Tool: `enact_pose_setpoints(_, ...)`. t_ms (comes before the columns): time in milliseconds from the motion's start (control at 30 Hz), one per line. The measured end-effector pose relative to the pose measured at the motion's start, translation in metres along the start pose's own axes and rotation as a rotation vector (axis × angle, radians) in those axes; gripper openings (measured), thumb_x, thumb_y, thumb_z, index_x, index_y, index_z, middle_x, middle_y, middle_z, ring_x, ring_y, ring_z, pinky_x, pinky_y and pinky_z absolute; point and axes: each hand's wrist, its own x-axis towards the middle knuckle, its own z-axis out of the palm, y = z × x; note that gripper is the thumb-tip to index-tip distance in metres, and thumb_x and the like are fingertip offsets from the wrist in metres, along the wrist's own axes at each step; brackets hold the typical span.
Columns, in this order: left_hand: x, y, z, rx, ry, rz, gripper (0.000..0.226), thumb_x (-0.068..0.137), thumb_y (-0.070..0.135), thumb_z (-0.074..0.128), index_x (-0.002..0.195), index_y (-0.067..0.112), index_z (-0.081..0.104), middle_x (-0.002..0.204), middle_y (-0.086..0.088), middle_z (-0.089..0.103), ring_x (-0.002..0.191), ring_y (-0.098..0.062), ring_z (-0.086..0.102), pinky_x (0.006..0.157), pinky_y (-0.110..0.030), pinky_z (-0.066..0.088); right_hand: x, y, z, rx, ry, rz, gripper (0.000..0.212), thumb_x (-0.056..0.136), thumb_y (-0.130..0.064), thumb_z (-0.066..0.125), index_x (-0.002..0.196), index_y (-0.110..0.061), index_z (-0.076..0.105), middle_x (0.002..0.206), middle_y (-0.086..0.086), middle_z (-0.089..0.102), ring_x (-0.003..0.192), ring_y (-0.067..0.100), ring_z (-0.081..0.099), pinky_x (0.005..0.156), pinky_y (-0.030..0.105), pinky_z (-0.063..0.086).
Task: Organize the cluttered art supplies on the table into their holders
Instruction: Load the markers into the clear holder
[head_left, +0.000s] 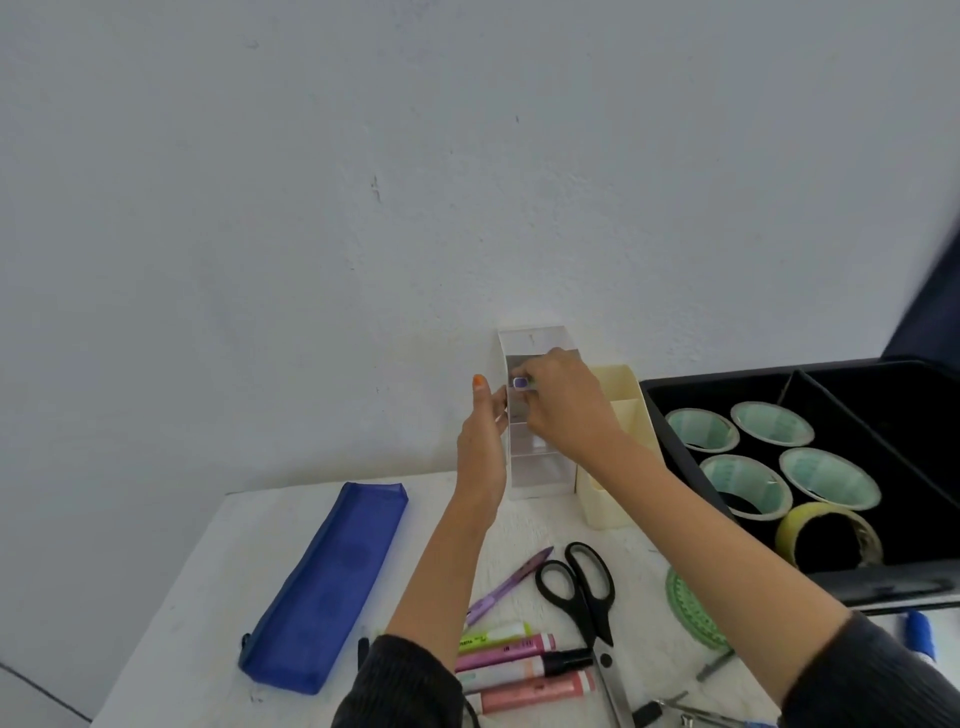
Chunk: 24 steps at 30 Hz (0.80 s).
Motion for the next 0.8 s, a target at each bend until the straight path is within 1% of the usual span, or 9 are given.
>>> enact_pose_setpoints(200, 0.001, -0.002, 0.0, 0.046, 0.025, 0.027, 0.041, 0.101, 0.042, 0.022, 0.112, 0.029, 0.059, 0.118, 0.007, 0.058, 0.119, -0.01, 0.051, 0.093, -0.02, 0.029, 0.01, -0.003, 0.004, -0.112, -0.013, 0.042, 0.018, 0.088, -0.012, 0.051, 0.094, -0.008, 0.067, 0.092, 0.011, 0.065, 0.083, 0.026, 0.06, 0.062, 0.029, 0.043)
enact_pose_setpoints(233, 0.002, -0.001, -0.001, 0.05, 0.015, 0.023, 0.042, 0.101, 0.042, 0.022, 0.114, 0.028, 0.059, 0.12, 0.007, 0.058, 0.119, -0.01, 0.051, 0.093, -0.02, 0.028, 0.011, -0.002, 0.005, -0.103, -0.014, 0.039, 0.018, 0.088, -0.012, 0.051, 0.096, -0.008, 0.067, 0.093, 0.01, 0.065, 0.084, 0.026, 0.06, 0.062, 0.029, 0.043)
enact_pose_setpoints(333, 0.003, 0.001, -0.006, 0.109, -0.019, -0.004, 0.048, 0.1, 0.045, 0.026, 0.132, 0.02, 0.05, 0.134, 0.007, 0.05, 0.123, -0.01, 0.047, 0.095, -0.023, 0.029, 0.011, 0.005, 0.005, -0.091, -0.047, -0.013, 0.022, 0.091, -0.011, 0.051, 0.11, -0.01, 0.063, 0.104, 0.01, 0.064, 0.095, 0.025, 0.058, 0.073, 0.031, 0.047)
enact_pose_setpoints(433, -0.006, -0.003, -0.012, 0.196, 0.023, 0.008, 0.033, 0.098, 0.036, 0.039, 0.124, 0.021, 0.053, 0.122, 0.009, 0.053, 0.115, -0.009, 0.05, 0.089, -0.022, 0.031, 0.002, 0.012, 0.003, -0.087, 0.036, -0.122, 0.033, 0.089, -0.005, 0.052, 0.121, -0.01, 0.057, 0.112, 0.008, 0.063, 0.106, 0.024, 0.052, 0.089, 0.032, 0.041)
enact_pose_setpoints(500, -0.015, -0.008, -0.017, 0.228, 0.06, 0.027, 0.03, 0.095, 0.026, 0.047, 0.123, 0.019, 0.056, 0.118, 0.006, 0.057, 0.11, -0.01, 0.053, 0.086, -0.021, 0.035, -0.01, 0.014, 0.0, -0.046, 0.149, -0.184, 0.032, 0.088, -0.003, 0.052, 0.119, -0.008, 0.059, 0.111, 0.009, 0.064, 0.106, 0.027, 0.052, 0.09, 0.033, 0.038)
enact_pose_setpoints(567, -0.025, -0.017, -0.023, 0.251, 0.077, 0.031, 0.026, 0.092, 0.017, 0.049, 0.116, 0.018, 0.061, 0.11, 0.003, 0.061, 0.103, -0.012, 0.056, 0.086, -0.023, 0.041, -0.027, 0.014, -0.002, -0.006, 0.19, -0.203, 0.03, 0.087, -0.003, 0.053, 0.114, -0.009, 0.062, 0.108, 0.008, 0.066, 0.103, 0.028, 0.055, 0.089, 0.037, 0.041)
enact_pose_setpoints(633, -0.038, -0.028, -0.027, 0.294, 0.068, 0.038, 0.022, 0.09, 0.011, 0.05, 0.104, 0.017, 0.065, 0.101, -0.001, 0.066, 0.093, -0.012, 0.06, 0.081, -0.022, 0.044, -0.047, 0.013, -0.001, 0.072, 0.123, -0.192, 0.026, 0.087, -0.004, 0.053, 0.11, -0.008, 0.064, 0.104, 0.008, 0.068, 0.099, 0.026, 0.058, 0.087, 0.037, 0.045)
enact_pose_setpoints(733, -0.061, -0.048, -0.03, 0.375, 0.034, 0.044, 0.024, 0.087, 0.001, 0.051, 0.086, 0.019, 0.067, 0.084, 0.003, 0.068, 0.078, -0.01, 0.061, 0.071, -0.017, 0.043, -0.08, 0.015, 0.006, 0.131, -0.055, -0.152, 0.02, 0.088, -0.011, 0.057, 0.104, -0.01, 0.069, 0.098, 0.003, 0.068, 0.092, 0.018, 0.058, 0.082, 0.026, 0.042)
enact_pose_setpoints(800, -0.075, -0.062, -0.034, 0.48, -0.001, 0.06, 0.023, 0.086, 0.0, 0.055, 0.084, 0.02, 0.067, 0.083, 0.006, 0.067, 0.076, -0.007, 0.061, 0.072, -0.012, 0.044, -0.101, 0.02, 0.015, 0.1, -0.174, -0.134, 0.018, 0.089, -0.018, 0.059, 0.1, -0.012, 0.071, 0.092, 0.002, 0.067, 0.083, 0.015, 0.056, 0.078, 0.026, 0.044)
